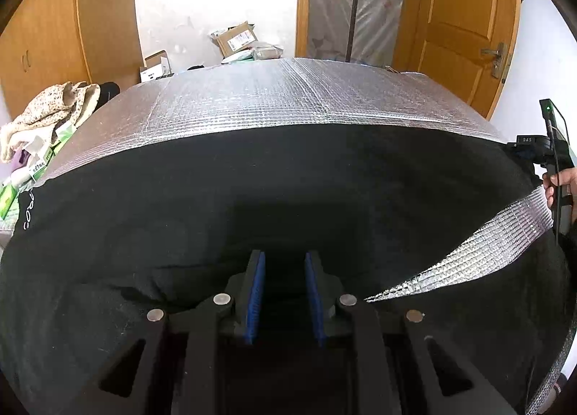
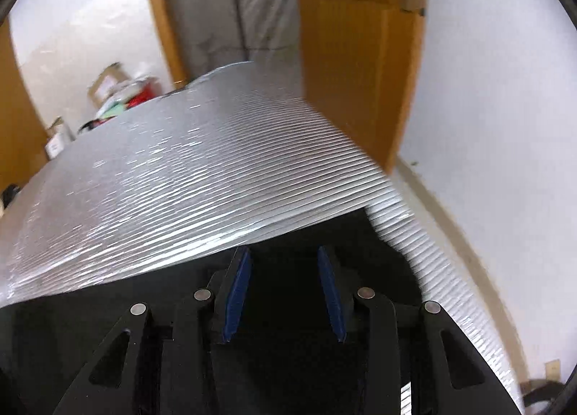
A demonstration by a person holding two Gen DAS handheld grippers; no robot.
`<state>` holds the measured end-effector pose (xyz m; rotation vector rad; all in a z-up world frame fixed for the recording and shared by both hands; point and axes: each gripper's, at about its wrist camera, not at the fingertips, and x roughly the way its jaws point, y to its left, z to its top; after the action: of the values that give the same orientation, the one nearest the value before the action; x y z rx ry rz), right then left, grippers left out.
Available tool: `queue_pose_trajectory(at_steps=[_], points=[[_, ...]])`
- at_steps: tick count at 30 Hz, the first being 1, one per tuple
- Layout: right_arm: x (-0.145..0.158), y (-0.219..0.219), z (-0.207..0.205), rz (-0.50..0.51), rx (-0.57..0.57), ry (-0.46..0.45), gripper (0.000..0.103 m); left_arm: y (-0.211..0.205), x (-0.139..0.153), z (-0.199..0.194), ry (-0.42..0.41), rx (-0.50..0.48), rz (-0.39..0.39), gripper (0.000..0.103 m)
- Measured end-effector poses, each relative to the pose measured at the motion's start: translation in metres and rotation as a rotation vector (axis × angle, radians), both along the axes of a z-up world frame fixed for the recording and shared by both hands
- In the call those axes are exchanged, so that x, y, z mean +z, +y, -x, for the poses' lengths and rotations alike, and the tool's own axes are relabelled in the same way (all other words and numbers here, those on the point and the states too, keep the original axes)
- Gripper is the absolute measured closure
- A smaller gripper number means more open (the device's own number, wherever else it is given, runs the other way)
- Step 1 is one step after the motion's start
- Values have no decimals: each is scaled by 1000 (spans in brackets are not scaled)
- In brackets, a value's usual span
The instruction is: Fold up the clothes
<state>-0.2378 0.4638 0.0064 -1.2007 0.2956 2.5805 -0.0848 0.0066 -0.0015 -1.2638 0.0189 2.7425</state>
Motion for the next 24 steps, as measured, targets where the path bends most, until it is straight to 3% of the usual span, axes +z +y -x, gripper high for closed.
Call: queue_pose_trajectory(at_steps=[5, 18, 24], points=[[12, 7, -12, 25, -58, 18, 63, -1, 0, 1, -1, 0, -8, 79], [53, -94, -87, 120, 227, 112, 63, -1, 4, 0, 3, -4, -12, 79], [79, -152, -125, 66, 373, 151, 63, -12, 25, -30, 67, 15, -23, 79]])
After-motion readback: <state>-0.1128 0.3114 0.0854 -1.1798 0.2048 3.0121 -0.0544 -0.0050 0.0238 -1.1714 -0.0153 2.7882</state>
